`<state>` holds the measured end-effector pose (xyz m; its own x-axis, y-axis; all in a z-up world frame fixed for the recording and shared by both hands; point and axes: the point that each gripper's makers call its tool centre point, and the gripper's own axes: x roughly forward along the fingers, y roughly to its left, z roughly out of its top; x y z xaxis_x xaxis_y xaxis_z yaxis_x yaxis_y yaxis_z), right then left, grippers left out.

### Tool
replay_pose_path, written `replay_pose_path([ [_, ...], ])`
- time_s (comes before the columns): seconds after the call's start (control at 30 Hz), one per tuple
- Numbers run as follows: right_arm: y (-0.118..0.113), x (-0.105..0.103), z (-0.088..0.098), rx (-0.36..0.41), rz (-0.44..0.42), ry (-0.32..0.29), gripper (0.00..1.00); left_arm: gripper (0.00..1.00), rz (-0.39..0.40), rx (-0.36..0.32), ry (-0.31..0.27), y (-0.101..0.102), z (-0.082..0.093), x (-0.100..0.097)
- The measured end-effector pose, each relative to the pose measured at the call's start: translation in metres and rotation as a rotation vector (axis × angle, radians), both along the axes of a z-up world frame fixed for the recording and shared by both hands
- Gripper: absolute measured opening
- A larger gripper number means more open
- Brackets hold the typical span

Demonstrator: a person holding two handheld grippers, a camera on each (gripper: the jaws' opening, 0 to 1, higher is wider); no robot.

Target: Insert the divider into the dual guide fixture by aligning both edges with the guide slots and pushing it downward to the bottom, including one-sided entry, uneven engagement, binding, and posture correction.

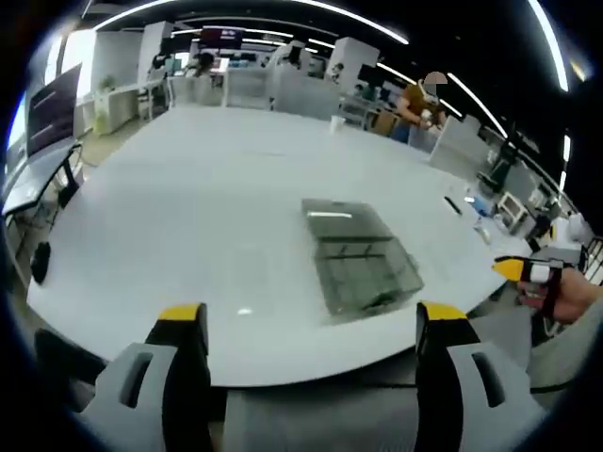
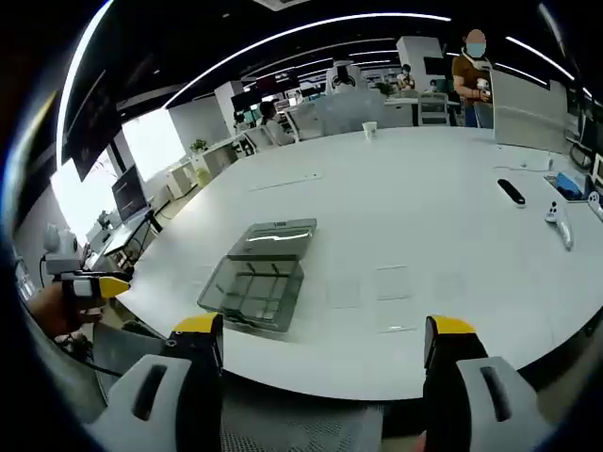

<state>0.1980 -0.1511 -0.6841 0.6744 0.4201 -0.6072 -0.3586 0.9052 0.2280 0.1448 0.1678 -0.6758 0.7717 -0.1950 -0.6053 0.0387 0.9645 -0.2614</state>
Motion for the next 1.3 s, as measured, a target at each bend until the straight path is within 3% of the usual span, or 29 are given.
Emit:
replay_pose_path([
  [1.3, -0.0022, -0.0027, -0.0047, 0.001, 0.012, 0.014, 0.85, 0.86, 0.006, 0.001, -0.005, 0.0005, -0.0004, -0.0013],
])
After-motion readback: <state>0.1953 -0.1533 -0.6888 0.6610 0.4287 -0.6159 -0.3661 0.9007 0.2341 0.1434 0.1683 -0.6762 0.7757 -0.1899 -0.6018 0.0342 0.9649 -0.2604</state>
